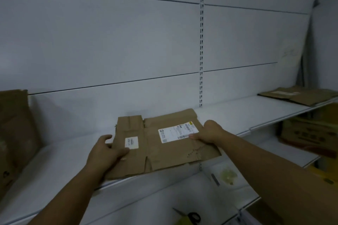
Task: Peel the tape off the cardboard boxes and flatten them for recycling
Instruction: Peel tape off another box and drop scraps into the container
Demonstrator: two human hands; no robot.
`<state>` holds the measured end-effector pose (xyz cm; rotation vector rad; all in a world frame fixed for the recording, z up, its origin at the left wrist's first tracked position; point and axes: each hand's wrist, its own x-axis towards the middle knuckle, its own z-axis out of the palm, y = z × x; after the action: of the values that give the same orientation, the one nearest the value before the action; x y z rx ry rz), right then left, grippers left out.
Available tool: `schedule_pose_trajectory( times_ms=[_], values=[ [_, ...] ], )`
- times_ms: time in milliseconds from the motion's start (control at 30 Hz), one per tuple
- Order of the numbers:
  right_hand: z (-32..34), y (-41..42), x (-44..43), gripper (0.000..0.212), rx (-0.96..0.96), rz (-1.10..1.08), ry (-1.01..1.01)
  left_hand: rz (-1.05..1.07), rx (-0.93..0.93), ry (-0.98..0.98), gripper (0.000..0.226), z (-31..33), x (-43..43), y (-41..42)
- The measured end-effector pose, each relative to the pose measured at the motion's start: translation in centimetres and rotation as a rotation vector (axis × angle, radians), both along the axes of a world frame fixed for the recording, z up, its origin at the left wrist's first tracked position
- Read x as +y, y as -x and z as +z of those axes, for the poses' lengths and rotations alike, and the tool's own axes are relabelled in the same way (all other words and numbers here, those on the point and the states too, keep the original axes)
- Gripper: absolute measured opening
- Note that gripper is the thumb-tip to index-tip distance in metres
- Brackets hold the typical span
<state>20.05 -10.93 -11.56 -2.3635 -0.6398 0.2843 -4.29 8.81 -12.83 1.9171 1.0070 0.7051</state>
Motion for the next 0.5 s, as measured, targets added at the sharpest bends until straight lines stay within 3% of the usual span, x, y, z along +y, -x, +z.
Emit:
schedule_pose_trajectory(
  times_ms=[67, 133, 233, 367, 500],
  values=[
    [-0.1, -1.1, -1.3, 0.067, 0.087, -0.021, -0.125, -0.024, -0.054, 0.055, 0.082, 0.6, -1.0, -1.4],
    [0.0, -2.3, -3.2, 0.067, 0.149, -0.039, -0.198, -0.038, -0.150, 0.260, 0.074, 1.4, -2.1, -3.1],
    [0.2, -4.3, -7.0, 0.060, 0.215, -0.012, -0.250, -0.118, -0.189, 0.558, 0.036, 2.4, -4.4, -5.9],
    [0.1, -8.2, -12.2, 0.062, 0.212, -0.013, -0.266, -0.244, -0.143, 0.530, 0.014, 3.1, -8.9, -10.9],
    [0.2, -12.7, -17.0, 0.065, 0.222, -0.046, -0.304, -0.330, -0.140, 0.517, 0.018, 4.2, -12.3, -16.3]
  ],
)
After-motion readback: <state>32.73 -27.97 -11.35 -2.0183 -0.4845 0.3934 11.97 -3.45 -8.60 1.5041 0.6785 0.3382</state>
